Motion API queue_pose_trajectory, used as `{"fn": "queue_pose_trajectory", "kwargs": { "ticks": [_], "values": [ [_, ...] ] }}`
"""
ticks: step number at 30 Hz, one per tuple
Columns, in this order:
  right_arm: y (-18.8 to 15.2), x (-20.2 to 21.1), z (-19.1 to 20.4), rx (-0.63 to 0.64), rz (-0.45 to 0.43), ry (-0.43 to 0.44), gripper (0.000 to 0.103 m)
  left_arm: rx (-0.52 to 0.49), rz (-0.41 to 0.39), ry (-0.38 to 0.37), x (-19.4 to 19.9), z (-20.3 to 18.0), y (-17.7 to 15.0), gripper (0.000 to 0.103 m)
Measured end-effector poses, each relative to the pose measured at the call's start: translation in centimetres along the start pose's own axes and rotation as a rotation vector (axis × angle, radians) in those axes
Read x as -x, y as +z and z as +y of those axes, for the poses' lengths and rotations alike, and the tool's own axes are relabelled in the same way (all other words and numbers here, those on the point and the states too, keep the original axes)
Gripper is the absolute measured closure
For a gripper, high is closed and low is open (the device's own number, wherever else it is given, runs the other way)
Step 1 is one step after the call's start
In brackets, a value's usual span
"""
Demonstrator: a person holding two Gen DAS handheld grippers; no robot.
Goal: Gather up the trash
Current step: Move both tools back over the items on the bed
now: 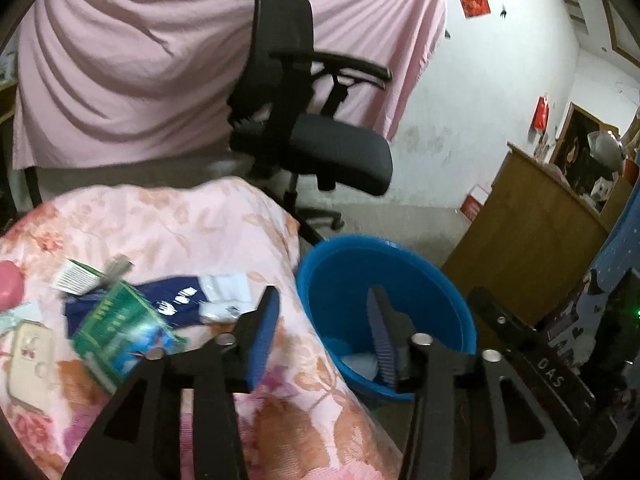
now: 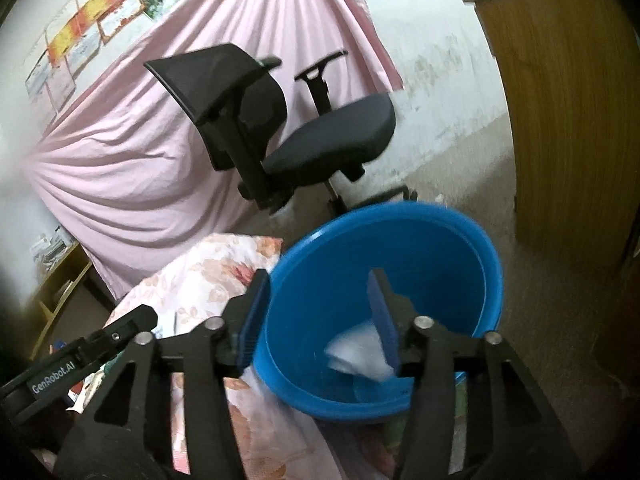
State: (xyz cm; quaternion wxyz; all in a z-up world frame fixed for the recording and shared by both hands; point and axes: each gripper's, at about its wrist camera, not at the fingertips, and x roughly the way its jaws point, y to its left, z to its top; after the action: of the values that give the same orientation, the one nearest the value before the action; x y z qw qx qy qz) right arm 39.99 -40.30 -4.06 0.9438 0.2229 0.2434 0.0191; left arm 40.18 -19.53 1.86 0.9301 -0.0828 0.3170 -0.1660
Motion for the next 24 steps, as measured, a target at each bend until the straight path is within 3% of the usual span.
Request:
{"fn": "queue_pose_trajectory", "kwargs": {
  "ticks": [2,5,7,8,11,13,24],
  "values": [
    [0.3,0.8,0.6,0.012,-0.021,-0.011,0.013,-0.001,-0.060,0.012,1.6,0.4,0.1,0.056],
    [0.7,2.1,1.6,0.038,-0.072,-0.014,0.004,0.003,-0.143,0.038,3.9,1.2,0.2,0.039],
    [0.8,2.8,2.2,0.050,-0.105,-0.007,0.000,0.006,-0.198,0.067,5.8,2.1,0.3,0.018],
    [0.9,3.2,2.6,0.056,-0.124,0.001,0.000,0.007,-0.218,0.085,6.4,2.4,0.4,0.015],
    [0.9,4.4,3.8,0.073,-0.182,0.036,0.000,0.008,-0.266,0.121,8.1,3.6,0.5,0.013],
    [0.9,5.3,4.7,0.085,-0.223,0.060,0.000,0.007,-0.299,0.157,9.6,4.6,0.1,0.004],
    [-0.8,8.4,11.0,0.233,-0.370,0.165,0.000,-0.035,-0.420,0.268,15.5,8.2,-1.9,0.003]
  ]
}}
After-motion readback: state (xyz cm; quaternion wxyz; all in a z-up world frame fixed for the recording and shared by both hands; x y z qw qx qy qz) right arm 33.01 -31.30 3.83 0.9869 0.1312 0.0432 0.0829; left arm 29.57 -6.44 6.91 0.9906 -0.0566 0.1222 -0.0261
